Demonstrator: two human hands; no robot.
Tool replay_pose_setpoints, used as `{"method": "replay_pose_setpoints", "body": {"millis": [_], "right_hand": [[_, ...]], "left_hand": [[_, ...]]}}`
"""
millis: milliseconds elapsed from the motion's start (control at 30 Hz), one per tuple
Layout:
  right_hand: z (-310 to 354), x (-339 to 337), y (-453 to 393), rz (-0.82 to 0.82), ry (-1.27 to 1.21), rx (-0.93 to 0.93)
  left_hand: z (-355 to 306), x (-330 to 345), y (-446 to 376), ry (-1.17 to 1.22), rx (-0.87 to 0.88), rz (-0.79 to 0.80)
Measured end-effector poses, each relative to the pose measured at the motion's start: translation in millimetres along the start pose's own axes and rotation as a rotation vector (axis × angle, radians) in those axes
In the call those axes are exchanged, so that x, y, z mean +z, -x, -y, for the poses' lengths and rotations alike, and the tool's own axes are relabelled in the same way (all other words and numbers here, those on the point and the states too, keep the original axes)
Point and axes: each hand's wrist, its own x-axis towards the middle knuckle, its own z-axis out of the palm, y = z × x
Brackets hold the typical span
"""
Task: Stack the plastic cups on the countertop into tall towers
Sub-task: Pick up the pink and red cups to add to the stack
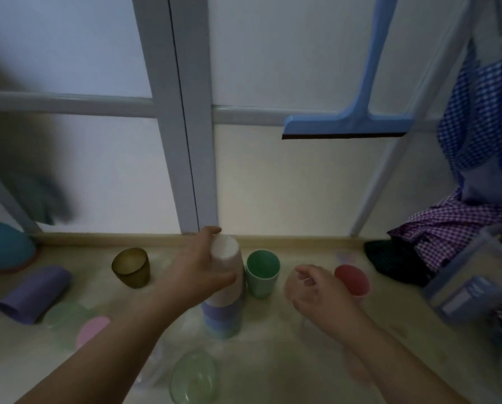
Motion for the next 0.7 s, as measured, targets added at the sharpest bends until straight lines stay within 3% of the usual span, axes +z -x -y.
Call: {"method": "replay_pose_setpoints", "body": {"millis": [300, 400, 533, 700], "right_hand": [[-31.3, -46.7, -9.4, -0.124, 0.148, 0.003], [-56.4, -64.0, -11.3, -0.112, 0.196, 0.095], [-87.0, -70.6, -17.3, 0.028, 0.254, 0.223], [-105.2, -63.4, -27.5, 0.084, 0.253, 0.249]], "left_hand": [[-73.4, 9.6, -10.9, -0.101, 0.388, -0.122], [-85.7, 43.5, -11.2, -0.057, 0.385, -0.027], [-76.1, 99.2, -15.7, -0.054, 0.265, 0.102], [-70.3, 139.2, -18.3, -0.056, 0.158, 0.196]]}}
